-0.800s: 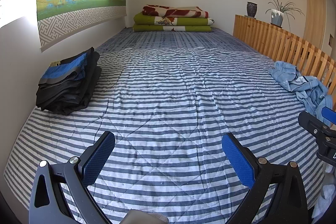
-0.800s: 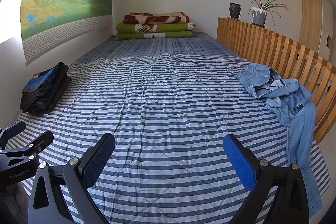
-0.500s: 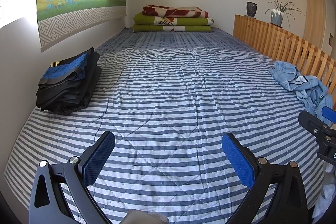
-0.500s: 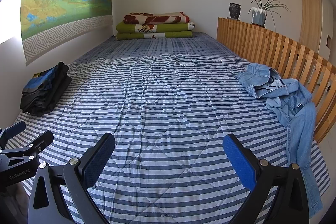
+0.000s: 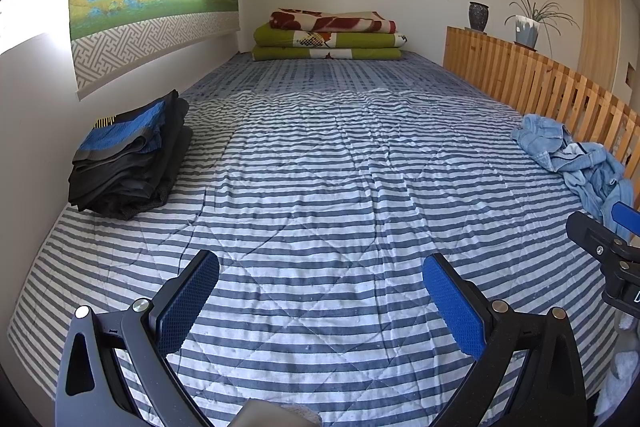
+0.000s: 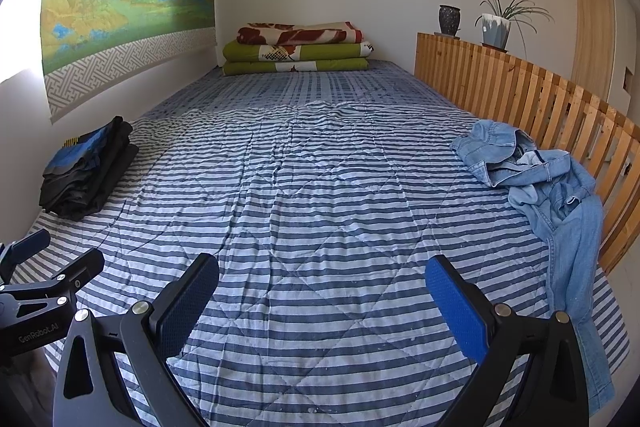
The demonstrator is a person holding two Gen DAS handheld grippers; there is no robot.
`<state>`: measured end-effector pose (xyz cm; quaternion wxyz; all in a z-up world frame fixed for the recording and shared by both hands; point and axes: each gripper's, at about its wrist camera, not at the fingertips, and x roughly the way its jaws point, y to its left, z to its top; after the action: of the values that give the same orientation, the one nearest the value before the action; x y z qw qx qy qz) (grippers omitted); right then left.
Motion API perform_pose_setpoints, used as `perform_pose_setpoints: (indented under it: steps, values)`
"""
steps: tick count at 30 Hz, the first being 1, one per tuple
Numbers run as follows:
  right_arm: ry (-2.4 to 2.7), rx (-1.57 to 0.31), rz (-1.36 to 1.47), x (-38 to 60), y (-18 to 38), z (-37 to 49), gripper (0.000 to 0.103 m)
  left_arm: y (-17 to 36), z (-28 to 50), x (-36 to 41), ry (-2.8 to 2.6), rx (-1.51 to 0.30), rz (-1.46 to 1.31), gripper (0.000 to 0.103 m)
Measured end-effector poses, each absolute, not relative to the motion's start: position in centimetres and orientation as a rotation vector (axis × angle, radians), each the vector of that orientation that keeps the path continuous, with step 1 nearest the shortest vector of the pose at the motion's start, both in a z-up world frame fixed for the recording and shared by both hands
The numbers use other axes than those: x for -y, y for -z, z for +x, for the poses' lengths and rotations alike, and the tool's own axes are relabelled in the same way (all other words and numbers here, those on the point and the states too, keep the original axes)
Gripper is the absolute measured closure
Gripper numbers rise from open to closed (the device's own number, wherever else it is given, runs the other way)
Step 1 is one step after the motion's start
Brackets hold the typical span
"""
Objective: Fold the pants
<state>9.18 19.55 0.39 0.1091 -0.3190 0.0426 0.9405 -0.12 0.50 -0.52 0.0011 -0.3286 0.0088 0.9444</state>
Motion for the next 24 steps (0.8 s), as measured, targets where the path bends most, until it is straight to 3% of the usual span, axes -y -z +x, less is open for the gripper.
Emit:
perform_pose_setpoints:
  steps: [24]
  values:
    - [-2.765, -0.127, -0.949, -19.42, -0.25, 9.05, 0.002, 0.40, 0.29, -0.93, -2.963, -0.027, -1.038, 0.000]
